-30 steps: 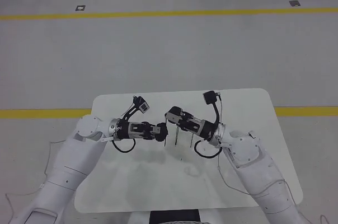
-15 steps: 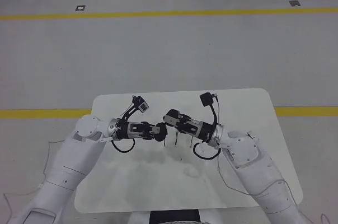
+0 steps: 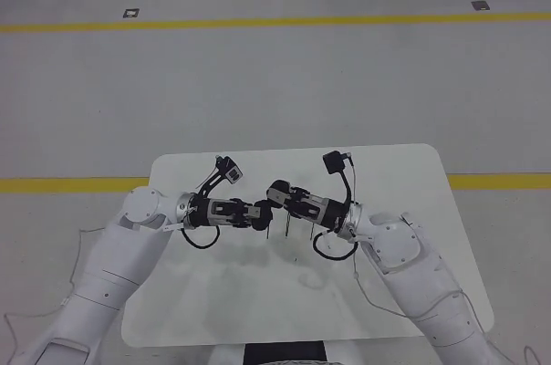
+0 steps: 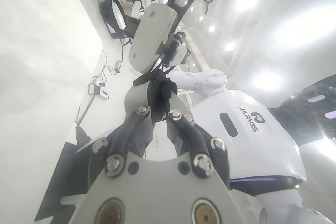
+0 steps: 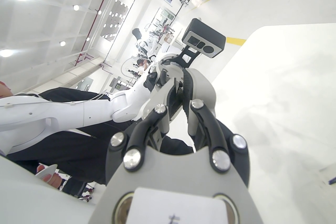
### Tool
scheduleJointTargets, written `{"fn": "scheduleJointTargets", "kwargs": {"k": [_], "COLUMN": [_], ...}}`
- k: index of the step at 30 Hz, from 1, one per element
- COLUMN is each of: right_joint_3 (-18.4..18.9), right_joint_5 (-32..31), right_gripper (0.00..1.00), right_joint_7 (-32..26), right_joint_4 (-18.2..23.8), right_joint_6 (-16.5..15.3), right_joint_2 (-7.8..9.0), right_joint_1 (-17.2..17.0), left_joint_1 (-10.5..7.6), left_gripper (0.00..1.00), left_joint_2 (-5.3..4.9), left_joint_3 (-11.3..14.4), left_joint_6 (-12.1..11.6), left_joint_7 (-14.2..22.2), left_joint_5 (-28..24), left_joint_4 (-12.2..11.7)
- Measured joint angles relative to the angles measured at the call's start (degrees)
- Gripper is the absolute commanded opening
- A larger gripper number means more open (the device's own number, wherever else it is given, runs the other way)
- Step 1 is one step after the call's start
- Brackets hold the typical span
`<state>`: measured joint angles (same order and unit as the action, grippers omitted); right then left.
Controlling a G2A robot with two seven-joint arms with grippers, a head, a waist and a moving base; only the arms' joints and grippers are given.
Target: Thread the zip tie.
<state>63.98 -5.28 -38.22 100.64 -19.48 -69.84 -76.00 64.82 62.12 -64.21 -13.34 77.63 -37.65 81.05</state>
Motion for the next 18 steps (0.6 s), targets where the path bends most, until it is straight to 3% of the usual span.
{"fn": "scheduleJointTargets", "kwargs": {"k": [13,15,16,17,18], "right_joint_3": [-0.7,-0.8,-0.8,-0.8,-0.8], "right_joint_5": [0.4,0.6,0.7,0.8,1.0], "right_gripper": [0.0,0.0,0.0,0.0,0.0], "right_joint_7": [0.8,1.0,1.0,1.1,1.2], "right_joint_4": [-0.2,-0.2,-0.2,-0.3,-0.3], "right_joint_6": [0.0,0.0,0.0,0.0,0.0], "right_joint_2": [0.49,0.56,0.59,0.62,0.66], "right_joint_1": [0.4,0.4,0.4,0.5,0.5], "left_joint_1": [-0.17,-0.21,-0.23,-0.27,-0.29], "left_gripper": [0.0,0.38,0.82,1.0,1.0], "left_joint_2": [-0.33,-0.38,-0.41,-0.44,-0.47], "left_joint_3": [0.8,0.9,0.9,1.0,1.0], "left_joint_6": [-0.5,-0.6,-0.6,-0.5,-0.5], "left_joint_7": [-0.5,-0.7,-0.8,-0.9,-1.1], "left_joint_5": [-0.7,-0.8,-0.8,-0.7,-0.6], "left_joint_4": [-0.2,-0.3,-0.3,-0.3,-0.3]}}
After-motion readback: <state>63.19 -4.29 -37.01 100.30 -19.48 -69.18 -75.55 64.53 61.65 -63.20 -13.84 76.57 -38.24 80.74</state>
